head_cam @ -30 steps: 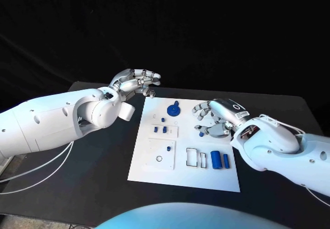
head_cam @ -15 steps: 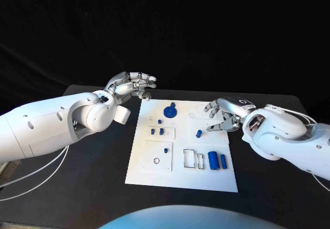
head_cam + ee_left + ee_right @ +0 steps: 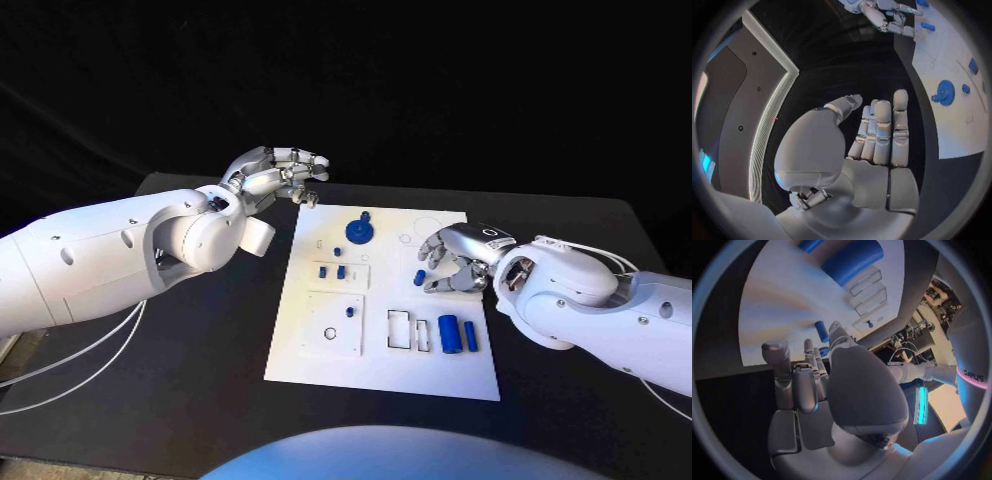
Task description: Assemble the parts on the task board
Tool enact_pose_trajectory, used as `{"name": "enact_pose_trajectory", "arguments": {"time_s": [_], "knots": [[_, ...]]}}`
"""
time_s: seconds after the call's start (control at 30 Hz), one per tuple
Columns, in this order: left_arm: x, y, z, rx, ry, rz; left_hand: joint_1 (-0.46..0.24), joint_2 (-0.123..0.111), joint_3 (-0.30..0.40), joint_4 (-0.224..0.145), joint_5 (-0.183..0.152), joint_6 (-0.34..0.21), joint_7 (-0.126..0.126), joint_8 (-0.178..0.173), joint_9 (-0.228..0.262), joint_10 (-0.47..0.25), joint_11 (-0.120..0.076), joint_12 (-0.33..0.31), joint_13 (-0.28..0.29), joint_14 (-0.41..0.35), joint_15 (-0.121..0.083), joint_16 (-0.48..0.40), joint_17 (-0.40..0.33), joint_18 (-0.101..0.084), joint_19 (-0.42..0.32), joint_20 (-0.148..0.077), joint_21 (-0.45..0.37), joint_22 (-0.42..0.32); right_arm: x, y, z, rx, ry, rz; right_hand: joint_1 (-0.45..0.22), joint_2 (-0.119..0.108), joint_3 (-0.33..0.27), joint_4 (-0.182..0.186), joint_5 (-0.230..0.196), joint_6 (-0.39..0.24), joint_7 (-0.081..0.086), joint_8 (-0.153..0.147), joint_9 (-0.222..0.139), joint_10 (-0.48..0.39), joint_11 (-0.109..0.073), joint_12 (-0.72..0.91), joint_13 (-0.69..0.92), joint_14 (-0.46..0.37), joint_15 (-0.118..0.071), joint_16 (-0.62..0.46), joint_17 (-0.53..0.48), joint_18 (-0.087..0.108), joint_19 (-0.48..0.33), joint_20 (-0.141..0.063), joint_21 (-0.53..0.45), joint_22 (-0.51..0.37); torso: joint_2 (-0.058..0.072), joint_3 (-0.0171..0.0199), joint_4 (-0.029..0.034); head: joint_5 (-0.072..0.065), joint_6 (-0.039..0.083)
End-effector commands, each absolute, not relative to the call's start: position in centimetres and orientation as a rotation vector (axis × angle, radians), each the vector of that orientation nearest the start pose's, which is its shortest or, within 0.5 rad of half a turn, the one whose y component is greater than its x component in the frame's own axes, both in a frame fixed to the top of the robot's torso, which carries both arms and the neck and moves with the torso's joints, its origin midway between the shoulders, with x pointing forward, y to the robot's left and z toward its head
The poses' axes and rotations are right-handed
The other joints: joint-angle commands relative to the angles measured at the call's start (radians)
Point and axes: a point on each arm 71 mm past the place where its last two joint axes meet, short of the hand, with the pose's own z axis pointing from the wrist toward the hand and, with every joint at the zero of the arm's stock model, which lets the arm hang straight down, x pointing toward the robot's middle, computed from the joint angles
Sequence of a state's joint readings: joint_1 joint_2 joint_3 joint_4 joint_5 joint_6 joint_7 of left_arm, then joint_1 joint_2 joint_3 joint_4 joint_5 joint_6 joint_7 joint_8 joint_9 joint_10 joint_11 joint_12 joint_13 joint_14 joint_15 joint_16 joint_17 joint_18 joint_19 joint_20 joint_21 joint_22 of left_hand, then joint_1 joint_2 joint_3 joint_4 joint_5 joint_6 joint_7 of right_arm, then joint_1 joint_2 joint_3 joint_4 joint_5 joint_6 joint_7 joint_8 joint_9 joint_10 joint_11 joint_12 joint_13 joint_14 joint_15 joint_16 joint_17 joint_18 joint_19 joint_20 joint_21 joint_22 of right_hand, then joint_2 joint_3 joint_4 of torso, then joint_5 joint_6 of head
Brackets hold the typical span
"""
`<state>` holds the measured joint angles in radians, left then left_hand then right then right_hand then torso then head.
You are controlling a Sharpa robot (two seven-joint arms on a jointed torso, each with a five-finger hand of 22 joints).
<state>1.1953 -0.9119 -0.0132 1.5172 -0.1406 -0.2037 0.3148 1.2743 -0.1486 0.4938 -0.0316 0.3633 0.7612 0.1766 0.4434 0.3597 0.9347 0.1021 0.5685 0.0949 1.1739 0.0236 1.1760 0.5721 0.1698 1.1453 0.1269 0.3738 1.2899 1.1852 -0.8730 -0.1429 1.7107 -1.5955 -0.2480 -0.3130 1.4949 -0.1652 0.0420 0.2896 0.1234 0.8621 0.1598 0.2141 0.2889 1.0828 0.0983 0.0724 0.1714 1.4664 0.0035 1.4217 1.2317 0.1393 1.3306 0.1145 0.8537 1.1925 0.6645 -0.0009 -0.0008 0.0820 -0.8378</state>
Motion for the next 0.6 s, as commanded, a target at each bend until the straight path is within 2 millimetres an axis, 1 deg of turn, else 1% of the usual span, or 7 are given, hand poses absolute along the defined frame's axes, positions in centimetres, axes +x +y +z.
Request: {"name": "enact_pose_trajectory", "arguments": {"time_s": [0.03, 0.33, 0.43, 0.5, 0.57, 0.6], "knots": [[48.9, 23.6, -17.2, -0.984, 1.522, -1.526, -0.003, 0.004, -0.005, -0.002, -0.004, -0.004, -0.002, 0.006, 0.001, 0.001, 0.003, -0.002, -0.002, -0.002, 0.004, -0.002, 0.001, 0.011, -0.006, 0.003, 0.002, -0.001, 42.8, -16.5, -22.3, -0.331, 1.835, 0.537, 0.001, 0.014, 0.012, -0.001, 0.000, 0.021, 0.004, 0.009, -0.003, 0.014, 0.000, -0.002, -0.003, 0.036, 0.011, 0.007, 0.003, -0.005, 0.010, -0.001, 0.005, 0.003, 0.000, 0.0003, -0.0009, 0.001, 0.000], [49.0, 23.7, -17.2, -0.986, 1.522, -1.522, -0.003, 0.007, -0.005, -0.001, -0.005, -0.004, -0.002, 0.007, 0.002, 0.002, 0.002, -0.001, -0.002, -0.001, 0.004, -0.002, 0.001, 0.011, -0.006, 0.003, 0.002, -0.001, 42.8, -15.8, -22.9, -0.330, 1.833, 0.549, 0.014, 0.033, 0.049, -0.001, -0.021, 0.036, 0.005, 0.008, -0.014, 0.026, 0.003, -0.004, -0.012, 0.037, 0.013, 0.011, 0.008, -0.005, 0.011, 0.001, 0.002, 0.005, 0.001, 0.0013, -0.0016, -0.001, 0.000], [49.0, 23.7, -17.2, -0.987, 1.523, -1.522, -0.003, 0.008, -0.005, 0.000, -0.005, -0.004, -0.002, 0.007, 0.002, 0.002, 0.002, -0.001, -0.002, -0.001, 0.004, -0.002, 0.001, 0.011, -0.005, 0.003, 0.002, -0.002, 42.8, -15.5, -23.0, -0.331, 1.830, 0.553, 0.018, 0.037, 0.070, -0.002, -0.036, 0.040, 0.004, 0.006, -0.019, 0.035, 0.002, -0.003, -0.015, 0.037, 0.013, 0.013, 0.009, -0.005, 0.012, 0.002, 0.004, 0.007, 0.000, 0.0015, -0.0014, 0.000, 0.000], [49.0, 23.7, -17.2, -0.987, 1.523, -1.521, -0.003, 0.008, -0.005, 0.000, -0.005, -0.004, -0.002, 0.007, 0.002, 0.002, 0.002, -0.001, -0.002, -0.001, 0.004, -0.002, 0.001, 0.011, -0.005, 0.003, 0.002, -0.002, 42.8, -15.5, -23.1, -0.331, 1.830, 0.553, 0.023, 0.044, 0.096, -0.002, -0.047, 0.052, 0.003, 0.007, -0.024, 0.046, 0.001, -0.003, -0.019, 0.038, 0.012, 0.015, 0.013, -0.005, 0.013, 0.001, 0.005, 0.009, 0.000, 0.0013, -0.0010, 0.000, -0.001], [49.0, 23.7, -17.2, -0.988, 1.523, -1.521, -0.004, 0.009, -0.005, 0.001, -0.006, -0.005, -0.002, 0.008, 0.002, 0.002, 0.002, -0.001, -0.002, 0.000, 0.004, -0.002, 0.001, 0.011, -0.005, 0.003, 0.002, -0.002, 42.9, -15.5, -23.2, -0.332, 1.831, 0.551, 0.028, 0.045, 0.116, -0.002, -0.059, 0.060, 0.003, 0.008, -0.028, 0.052, 0.001, -0.004, -0.022, 0.038, 0.012, 0.016, 0.015, -0.005, 0.014, 0.001, 0.009, 0.012, 0.000, 0.0011, -0.0010, 0.001, -0.001], [49.0, 23.7, -17.2, -0.988, 1.523, -1.521, -0.004, 0.009, -0.005, 0.001, -0.006, -0.005, -0.002, 0.008, 0.002, 0.002, 0.002, -0.001, -0.002, 0.000, 0.004, -0.002, 0.001, 0.011, -0.005, 0.003, 0.002, -0.002, 42.9, -15.5, -23.2, -0.333, 1.831, 0.549, 0.033, 0.042, 0.140, -0.002, -0.066, 0.070, 0.002, 0.008, -0.032, 0.062, 0.000, -0.002, -0.024, 0.039, 0.011, 0.019, 0.020, -0.006, 0.015, 0.000, 0.011, 0.015, 0.000, 0.0009, -0.0012, 0.001, -0.001]]}}
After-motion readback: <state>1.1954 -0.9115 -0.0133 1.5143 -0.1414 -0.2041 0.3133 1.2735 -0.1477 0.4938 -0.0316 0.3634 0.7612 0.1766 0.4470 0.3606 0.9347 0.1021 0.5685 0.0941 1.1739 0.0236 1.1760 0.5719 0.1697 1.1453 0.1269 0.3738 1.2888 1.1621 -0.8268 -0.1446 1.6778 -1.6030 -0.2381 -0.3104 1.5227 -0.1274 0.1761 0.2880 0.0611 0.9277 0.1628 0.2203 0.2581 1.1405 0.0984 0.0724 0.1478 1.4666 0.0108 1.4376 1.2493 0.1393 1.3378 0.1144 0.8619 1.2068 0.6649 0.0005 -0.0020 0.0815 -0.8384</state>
